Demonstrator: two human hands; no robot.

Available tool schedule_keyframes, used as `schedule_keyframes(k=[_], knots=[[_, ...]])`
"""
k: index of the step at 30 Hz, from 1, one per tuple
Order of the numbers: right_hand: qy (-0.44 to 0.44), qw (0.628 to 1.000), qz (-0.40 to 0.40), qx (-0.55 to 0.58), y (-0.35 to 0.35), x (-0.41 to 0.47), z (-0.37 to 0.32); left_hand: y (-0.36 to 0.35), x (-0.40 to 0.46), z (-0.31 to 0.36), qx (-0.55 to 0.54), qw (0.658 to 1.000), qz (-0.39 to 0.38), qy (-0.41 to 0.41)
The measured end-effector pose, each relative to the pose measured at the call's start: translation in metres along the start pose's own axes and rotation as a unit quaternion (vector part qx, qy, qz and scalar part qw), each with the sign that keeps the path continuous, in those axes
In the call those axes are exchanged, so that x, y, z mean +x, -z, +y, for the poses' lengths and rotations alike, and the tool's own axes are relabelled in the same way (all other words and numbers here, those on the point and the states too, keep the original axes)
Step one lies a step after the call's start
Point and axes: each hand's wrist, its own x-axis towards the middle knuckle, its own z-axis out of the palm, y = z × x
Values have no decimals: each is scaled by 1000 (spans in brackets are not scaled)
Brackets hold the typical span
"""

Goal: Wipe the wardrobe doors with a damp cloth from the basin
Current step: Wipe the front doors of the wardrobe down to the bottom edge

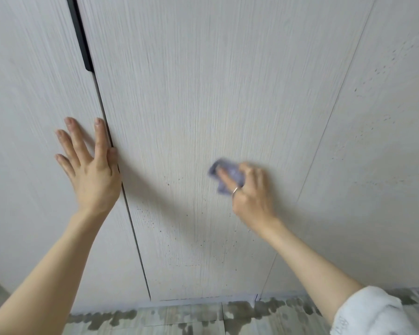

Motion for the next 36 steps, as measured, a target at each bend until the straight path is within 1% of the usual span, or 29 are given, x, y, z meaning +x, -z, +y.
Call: schedule_keyframes(k=[1,2,3,4,5,6,7,8,9,10,11,13,14,15,16,17,19,21,22,23,24,25,26,28,30,31,33,34,36], knots=[[99,994,-42,-33,-3,-16,-4,1,-1,-1,1,1000,-4,-4],[162,982,-77,-61,-3,-24,-4,1,-2,-2,1,1000,-8,-10],[181,977,-83,-68,-3,-26,-4,2,-3,-3,3,1000,-13,-15],[169,982,-65,-61,-4,-21,-4,3,-5,-5,8,1000,-16,-18],[131,990,-25,-38,-5,-11,-6,3,-5,-6,12,1000,-17,-22],[67,997,24,-5,-6,4,-10,4,-6,-8,17,999,-18,-25],[-9,997,72,29,-6,21,-13,5,-6,-9,20,999,-18,-29],[-77,989,111,60,-6,38,-19,6,-6,-10,23,999,-20,-33],[-122,980,136,82,-8,50,-27,6,-6,-11,26,999,-22,-36],[-127,978,142,87,-13,52,-35,6,-7,-13,29,999,-24,-38],[-90,985,131,71,-20,46,-42,6,-7,-14,31,998,-26,-39],[56,996,70,3,-35,14,-58,6,-8,-18,36,998,-29,-42],[135,990,29,-26,-39,-4,-62,6,-9,-19,36,998,-32,-41],[193,980,-9,-41,-40,-17,-63,7,-10,-20,37,998,-34,-40],[222,973,-37,-47,-38,-23,-63,7,-10,-21,38,998,-36,-39],[224,973,-48,-44,-35,-22,-63,7,-13,-22,39,998,-38,-39],[171,985,-14,-24,-31,-3,-66,8,-15,-24,40,998,-39,-43],[66,996,54,4,-28,32,-69,7,-17,-27,37,998,-40,-41],[11,996,82,23,-28,49,-73,6,-17,-28,35,998,-41,-41],[-24,994,102,36,-28,62,-79,6,-18,-28,34,998,-43,-43],[-19,993,110,35,-33,67,-85,5,-18,-30,34,997,-44,-45],[25,994,100,20,-38,62,-91,5,-18,-32,35,997,-45,-48],[89,993,78,-4,-46,50,-98,6,-18,-35,37,997,-46,-52],[223,974,12,-40,-55,14,-102,6,-18,-38,43,996,-49,-64],[280,958,-53,-41,-54,-7,-100,7,-18,-42,49,995,-53,-75],[289,954,-70,-45,-52,-8,-99,8,-19,-44,49,994,-55,-76],[279,957,-61,-47,-47,8,-101,7,-21,-45,44,995,-57,-74],[250,967,-41,-30,-45,23,-106,6,-23,-45,40,995,-58,-73],[149,989,22,7,-43,59,-117,4,-29,-46,31,995,-61,-68]])
